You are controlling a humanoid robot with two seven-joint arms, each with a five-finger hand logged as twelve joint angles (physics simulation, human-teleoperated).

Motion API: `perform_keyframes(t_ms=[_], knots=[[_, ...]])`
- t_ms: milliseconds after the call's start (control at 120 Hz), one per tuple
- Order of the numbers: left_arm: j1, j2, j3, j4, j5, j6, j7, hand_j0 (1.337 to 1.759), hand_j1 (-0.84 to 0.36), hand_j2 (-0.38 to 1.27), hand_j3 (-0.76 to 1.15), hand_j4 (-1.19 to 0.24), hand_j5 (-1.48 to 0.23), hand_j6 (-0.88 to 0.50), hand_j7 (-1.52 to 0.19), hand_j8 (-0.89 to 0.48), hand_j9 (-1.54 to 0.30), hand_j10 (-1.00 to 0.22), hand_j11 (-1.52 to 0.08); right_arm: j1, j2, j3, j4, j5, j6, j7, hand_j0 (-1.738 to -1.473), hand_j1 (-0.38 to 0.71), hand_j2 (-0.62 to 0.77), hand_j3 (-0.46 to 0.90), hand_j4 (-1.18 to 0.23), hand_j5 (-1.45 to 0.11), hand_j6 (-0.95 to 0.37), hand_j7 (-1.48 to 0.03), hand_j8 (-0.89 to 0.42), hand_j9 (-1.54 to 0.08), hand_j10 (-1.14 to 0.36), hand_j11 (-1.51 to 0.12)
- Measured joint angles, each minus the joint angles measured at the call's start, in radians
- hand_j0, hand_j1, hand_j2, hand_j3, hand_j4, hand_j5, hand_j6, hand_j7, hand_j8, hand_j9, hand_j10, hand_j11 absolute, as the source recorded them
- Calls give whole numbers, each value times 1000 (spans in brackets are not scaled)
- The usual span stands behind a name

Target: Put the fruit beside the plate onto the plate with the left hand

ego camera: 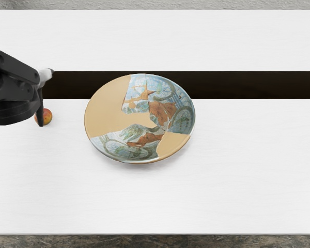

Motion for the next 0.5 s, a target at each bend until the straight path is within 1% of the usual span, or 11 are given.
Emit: perform_keyframes(t_ms=[117,217,325,458,500], knots=[[24,-2,-23,-13,-1,-39,-1,1658,346,1,0,-3,-3,-3,-3,-3,-3,-3,-3,0,0,0,0,0,0,0,-1658,-328,-4,0,-18,-23,-18,-23,-18,-23,-18,-23],[41,3,-21,-16,-4,-50,0,1658,331,3,0,-16,-20,-16,-20,-16,-20,-15,-20,0,0,0,0,0,0,0,-1658,-328,-4,0,-18,-23,-18,-23,-18,-23,-18,-23],[57,36,4,-5,-30,-45,0,1658,313,6,0,-30,-39,-30,-39,-30,-39,-30,-39,0,0,0,0,0,0,0,-1658,-328,-4,0,-18,-23,-18,-23,-18,-23,-18,-23],[68,35,12,14,-76,-32,0,1658,270,13,0,-67,-86,-67,-86,-67,-86,-66,-86,0,0,0,0,0,0,0,-1658,-328,-4,0,-18,-23,-18,-23,-18,-23,-18,-23],[92,33,4,20,-88,-25,0,1658,255,16,0,-79,-102,-79,-102,-79,-102,-79,-102,0,0,0,0,0,0,0,-1658,-328,-4,0,-18,-23,-18,-23,-18,-23,-18,-23]])
